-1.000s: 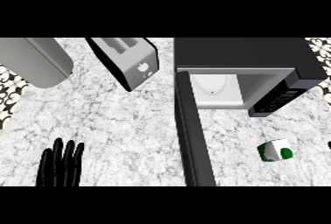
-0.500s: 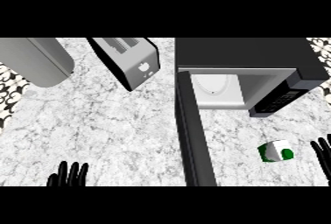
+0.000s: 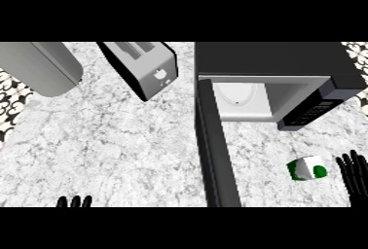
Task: Pick up the milk, place it into the microwave and close the microwave
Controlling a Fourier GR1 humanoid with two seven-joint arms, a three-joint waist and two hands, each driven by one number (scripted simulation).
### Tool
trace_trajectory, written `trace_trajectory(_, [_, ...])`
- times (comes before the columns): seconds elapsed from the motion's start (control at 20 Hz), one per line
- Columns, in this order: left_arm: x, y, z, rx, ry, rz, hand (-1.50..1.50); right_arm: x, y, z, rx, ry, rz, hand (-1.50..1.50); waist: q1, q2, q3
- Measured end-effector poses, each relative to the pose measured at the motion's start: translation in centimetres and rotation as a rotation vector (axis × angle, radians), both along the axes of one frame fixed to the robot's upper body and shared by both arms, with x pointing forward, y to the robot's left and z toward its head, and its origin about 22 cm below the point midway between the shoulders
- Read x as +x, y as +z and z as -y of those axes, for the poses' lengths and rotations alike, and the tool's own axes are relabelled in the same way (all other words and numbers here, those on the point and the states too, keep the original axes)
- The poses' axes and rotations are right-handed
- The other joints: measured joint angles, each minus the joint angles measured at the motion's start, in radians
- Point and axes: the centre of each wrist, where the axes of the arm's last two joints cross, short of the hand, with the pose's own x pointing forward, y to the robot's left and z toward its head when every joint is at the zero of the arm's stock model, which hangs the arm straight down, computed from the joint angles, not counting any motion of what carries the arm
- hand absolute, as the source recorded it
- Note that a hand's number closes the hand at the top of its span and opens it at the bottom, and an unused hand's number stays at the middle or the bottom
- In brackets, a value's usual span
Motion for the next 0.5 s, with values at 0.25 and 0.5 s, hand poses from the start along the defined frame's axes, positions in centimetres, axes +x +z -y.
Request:
trace_trajectory(0.25, [-0.3, -0.1, -0.1, 0.0, 0.002, -0.008, -1.5, 1.4, -2.8, 0.6, -0.019, -0.048, -0.018, -1.5, 0.0, 0.001, 0.0])
trace_trajectory(0.5, [-1.5, -0.8, -0.3, 0.0, -0.002, -0.012, -1.5, 1.8, -5.5, 2.0, -0.039, -0.066, -0.029, -1.5, 0.003, 0.001, 0.0])
